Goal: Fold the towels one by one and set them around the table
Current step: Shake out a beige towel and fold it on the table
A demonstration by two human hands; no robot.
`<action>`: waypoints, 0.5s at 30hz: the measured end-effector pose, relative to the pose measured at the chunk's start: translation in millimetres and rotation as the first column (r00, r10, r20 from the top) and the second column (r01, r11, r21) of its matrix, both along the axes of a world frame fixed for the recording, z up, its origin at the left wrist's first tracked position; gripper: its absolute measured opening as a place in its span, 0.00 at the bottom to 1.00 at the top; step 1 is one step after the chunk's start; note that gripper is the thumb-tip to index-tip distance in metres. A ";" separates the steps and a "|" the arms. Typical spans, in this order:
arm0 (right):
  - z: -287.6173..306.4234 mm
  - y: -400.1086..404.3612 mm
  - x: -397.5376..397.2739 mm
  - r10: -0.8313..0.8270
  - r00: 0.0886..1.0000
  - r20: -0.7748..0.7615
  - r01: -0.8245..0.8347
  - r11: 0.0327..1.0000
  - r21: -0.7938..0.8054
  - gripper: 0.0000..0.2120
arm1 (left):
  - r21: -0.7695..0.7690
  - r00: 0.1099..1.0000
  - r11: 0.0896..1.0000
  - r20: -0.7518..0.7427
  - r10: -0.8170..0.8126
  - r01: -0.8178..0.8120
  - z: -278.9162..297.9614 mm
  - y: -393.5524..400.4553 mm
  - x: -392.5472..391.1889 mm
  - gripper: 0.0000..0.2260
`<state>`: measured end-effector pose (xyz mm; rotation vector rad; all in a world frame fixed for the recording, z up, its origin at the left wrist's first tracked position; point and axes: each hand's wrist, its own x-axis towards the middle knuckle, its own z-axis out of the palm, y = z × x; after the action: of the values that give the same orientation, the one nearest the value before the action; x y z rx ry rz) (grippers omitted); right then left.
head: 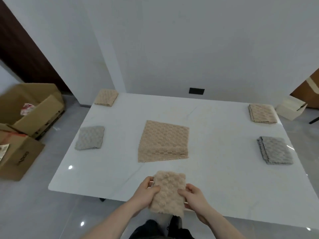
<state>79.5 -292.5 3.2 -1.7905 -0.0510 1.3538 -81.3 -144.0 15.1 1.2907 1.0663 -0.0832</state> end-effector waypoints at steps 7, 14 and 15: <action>-6.4 78.0 -10.2 0.141 0.987 0.073 -0.143 0.990 0.011 0.07 | 0.085 0.991 0.990 -0.064 0.121 -0.115 7.0 46.5 -29.6 0.15; -14.7 168.3 -43.5 0.235 0.966 0.108 -0.235 0.972 -0.018 0.09 | 0.121 0.978 0.981 -0.128 0.165 -0.150 -9.2 129.0 -71.4 0.12; -16.9 181.3 -51.5 0.240 0.964 0.115 -0.238 0.971 -0.032 0.09 | 0.130 0.977 0.982 -0.142 0.157 -0.139 -13.3 141.7 -78.6 0.12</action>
<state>28.0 -111.1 -13.7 -1.9259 -0.3293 1.4162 -159.9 -2.4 1.8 1.3231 1.3115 -0.0048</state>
